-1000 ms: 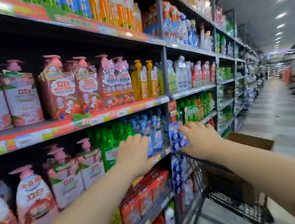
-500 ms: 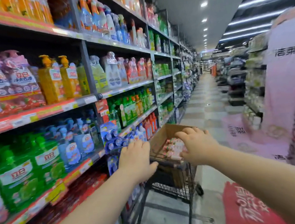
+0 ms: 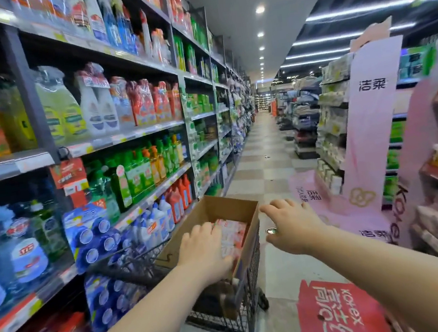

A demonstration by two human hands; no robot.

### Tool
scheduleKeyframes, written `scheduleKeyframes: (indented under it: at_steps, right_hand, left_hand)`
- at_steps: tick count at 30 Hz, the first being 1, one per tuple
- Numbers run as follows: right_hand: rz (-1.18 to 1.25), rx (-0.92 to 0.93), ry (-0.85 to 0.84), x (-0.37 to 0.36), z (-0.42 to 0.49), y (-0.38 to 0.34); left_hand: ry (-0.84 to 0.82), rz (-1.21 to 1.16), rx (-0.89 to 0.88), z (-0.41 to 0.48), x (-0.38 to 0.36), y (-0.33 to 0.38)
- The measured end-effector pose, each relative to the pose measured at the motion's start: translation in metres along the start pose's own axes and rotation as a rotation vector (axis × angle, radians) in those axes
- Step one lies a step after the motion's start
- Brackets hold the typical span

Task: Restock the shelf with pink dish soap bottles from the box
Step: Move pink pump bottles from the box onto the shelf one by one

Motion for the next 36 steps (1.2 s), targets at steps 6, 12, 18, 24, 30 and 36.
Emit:
scheduleKeyframes:
  at_steps: [6,12,18,24,30,36]
  right_hand:
    - [-0.001,-0.025,-0.037,-0.036,0.063,0.044]
    - [0.012,-0.006,-0.074,-0.072,0.127,0.1]
    - [0.02,0.109,-0.101,-0.106,0.202,0.164]
    - [0.047,0.217,-0.16,-0.128,0.268,0.23]
    - [0.077,0.336,-0.228,-0.157,0.331,0.246]
    - [0.09,0.431,-0.278,-0.197,0.396,0.232]
  left_hand:
    - [-0.048,0.014,-0.036,0.083,-0.039,0.014]
    - [-0.099,0.014,-0.019,0.148,-0.08,0.037]
    - [-0.164,0.028,0.119,0.22,-0.116,0.061]
    - [-0.207,0.016,0.259,0.28,-0.147,0.097]
    - [-0.258,0.025,0.385,0.307,-0.177,0.094]
    - [-0.286,0.012,0.497,0.338,-0.212,0.062]
Point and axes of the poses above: each hand's wrist, its own z-axis towards the middle knuckle, its own x-axis out of the back of the hand, y = z × x, the point moved 1 cm from there along z, towards the middle knuckle, and after that the axes turned 8 degrees about x, right-handed, at the moved point
